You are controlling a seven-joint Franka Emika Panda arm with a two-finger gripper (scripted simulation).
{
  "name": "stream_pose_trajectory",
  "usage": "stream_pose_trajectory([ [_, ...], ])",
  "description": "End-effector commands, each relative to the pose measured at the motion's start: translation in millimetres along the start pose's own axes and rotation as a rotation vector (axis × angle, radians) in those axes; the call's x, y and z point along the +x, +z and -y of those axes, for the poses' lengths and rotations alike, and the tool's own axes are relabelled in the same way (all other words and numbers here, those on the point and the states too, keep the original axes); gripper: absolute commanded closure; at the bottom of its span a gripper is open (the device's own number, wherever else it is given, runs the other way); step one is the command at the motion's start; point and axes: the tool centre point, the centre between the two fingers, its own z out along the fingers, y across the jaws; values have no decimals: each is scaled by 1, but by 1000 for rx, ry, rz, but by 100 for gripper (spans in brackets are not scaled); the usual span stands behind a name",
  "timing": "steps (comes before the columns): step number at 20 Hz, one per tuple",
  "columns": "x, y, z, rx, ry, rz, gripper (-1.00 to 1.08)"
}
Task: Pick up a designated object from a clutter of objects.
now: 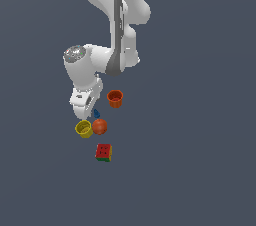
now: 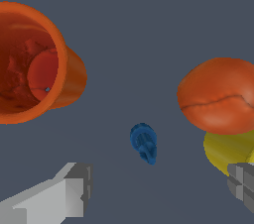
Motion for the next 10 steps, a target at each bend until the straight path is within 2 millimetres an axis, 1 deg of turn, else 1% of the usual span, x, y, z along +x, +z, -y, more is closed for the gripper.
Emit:
stream_pose_trajectory([
  [1,-1,2,1,0,-10,0,-92],
  [6,-1,3,1,1,-9,0,-92],
  [10,-1,12,1,1,-10,0,-92],
])
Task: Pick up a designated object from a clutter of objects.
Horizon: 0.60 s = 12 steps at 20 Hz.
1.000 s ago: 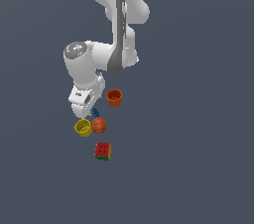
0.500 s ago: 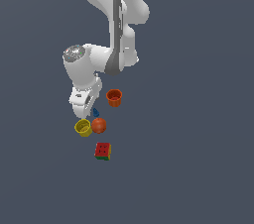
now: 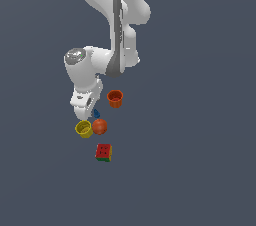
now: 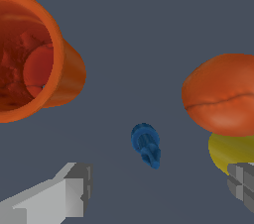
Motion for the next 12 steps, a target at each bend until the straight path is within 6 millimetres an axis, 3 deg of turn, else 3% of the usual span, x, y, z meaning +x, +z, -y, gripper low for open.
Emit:
stream_pose_trajectory([
  [1,0,8,1,1,-1,0,-92],
  [7,0,35,1,1,-2,0,-92],
  [12,0,44,1,1,-3,0,-92],
])
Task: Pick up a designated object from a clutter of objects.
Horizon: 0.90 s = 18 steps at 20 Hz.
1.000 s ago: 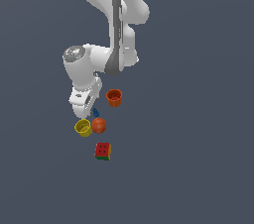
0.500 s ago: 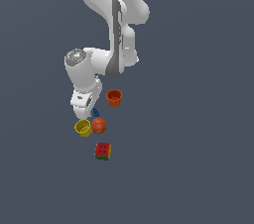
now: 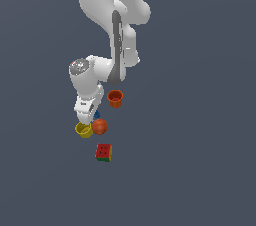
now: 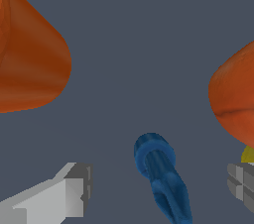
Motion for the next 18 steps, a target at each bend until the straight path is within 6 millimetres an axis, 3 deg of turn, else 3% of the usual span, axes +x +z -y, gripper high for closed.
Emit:
stream_pose_trajectory([
  [1,0,2,-1,-1,0,0,-92],
  [2,0,2,-1,-1,0,0,108],
  [18,3,-5,2,-1,-1,0,108],
])
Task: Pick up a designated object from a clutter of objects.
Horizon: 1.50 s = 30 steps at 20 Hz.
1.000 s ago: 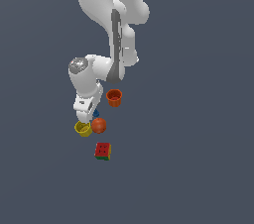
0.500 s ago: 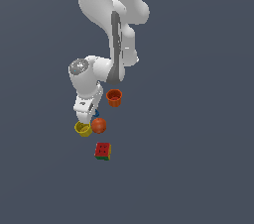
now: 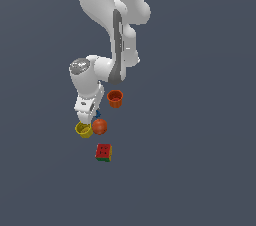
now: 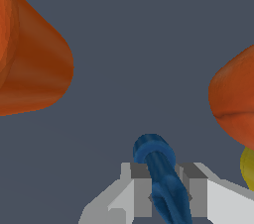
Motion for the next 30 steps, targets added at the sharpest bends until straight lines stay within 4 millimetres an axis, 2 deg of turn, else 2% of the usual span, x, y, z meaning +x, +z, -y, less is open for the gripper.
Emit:
stream_pose_trajectory([
  [1,2,-5,1,-1,0,0,108],
  [7,10,-29,9,-1,0,0,108],
  [12,19,-60,19,-1,0,-1,108],
  [21,42,-132,40,-1,1,2,108],
  [30,67,-212,64,-1,1,4,108],
])
